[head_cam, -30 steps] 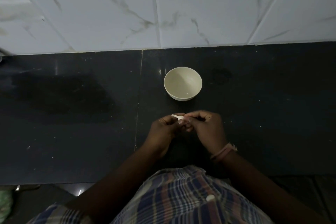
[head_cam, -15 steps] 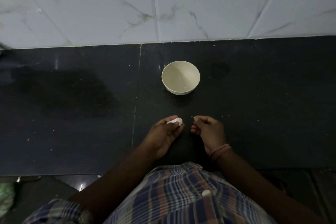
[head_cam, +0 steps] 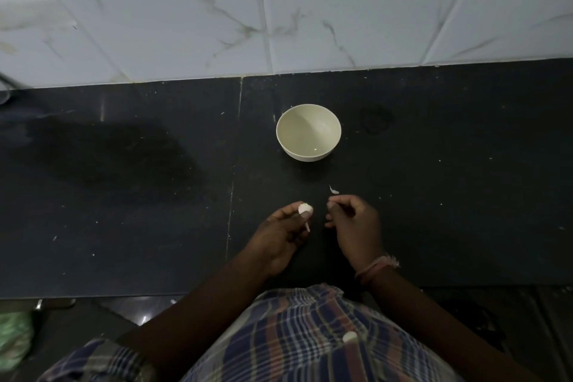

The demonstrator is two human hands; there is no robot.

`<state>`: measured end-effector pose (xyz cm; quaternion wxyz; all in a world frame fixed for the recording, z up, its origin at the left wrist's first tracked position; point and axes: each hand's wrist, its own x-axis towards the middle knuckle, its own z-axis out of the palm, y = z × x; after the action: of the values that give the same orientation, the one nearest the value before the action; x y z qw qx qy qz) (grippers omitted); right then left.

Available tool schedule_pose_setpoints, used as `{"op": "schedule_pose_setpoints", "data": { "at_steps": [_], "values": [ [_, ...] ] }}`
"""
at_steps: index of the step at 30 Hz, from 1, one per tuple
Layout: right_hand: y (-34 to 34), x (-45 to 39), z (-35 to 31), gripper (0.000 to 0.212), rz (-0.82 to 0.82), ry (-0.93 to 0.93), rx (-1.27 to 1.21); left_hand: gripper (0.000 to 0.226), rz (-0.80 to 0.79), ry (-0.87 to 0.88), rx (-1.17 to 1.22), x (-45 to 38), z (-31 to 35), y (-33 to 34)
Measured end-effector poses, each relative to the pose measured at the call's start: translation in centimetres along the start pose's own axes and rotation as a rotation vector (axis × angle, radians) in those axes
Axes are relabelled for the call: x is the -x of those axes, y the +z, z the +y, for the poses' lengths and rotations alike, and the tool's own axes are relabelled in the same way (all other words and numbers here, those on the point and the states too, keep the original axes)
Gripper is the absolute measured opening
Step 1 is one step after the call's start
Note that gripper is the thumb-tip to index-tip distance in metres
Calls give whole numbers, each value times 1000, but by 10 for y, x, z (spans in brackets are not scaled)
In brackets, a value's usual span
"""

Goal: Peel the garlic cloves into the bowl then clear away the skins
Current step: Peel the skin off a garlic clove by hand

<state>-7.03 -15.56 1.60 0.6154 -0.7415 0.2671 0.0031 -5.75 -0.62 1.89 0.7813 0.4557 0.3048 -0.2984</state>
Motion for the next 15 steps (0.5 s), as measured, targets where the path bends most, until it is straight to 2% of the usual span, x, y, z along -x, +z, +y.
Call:
{"op": "schedule_pose_setpoints", "data": {
  "at_steps": [3, 10, 15],
  "values": [
    [6, 10, -5, 9, -95, -64, -61, 26, -62, 88, 16, 2, -3, 1],
    [2, 11, -12, 10, -156, -109, -145, 22, -83, 261, 39, 7, -4, 3],
    [1, 11, -16, 17, -224, -160, -94, 32, -74, 335, -88, 9, -1, 1]
  ]
}}
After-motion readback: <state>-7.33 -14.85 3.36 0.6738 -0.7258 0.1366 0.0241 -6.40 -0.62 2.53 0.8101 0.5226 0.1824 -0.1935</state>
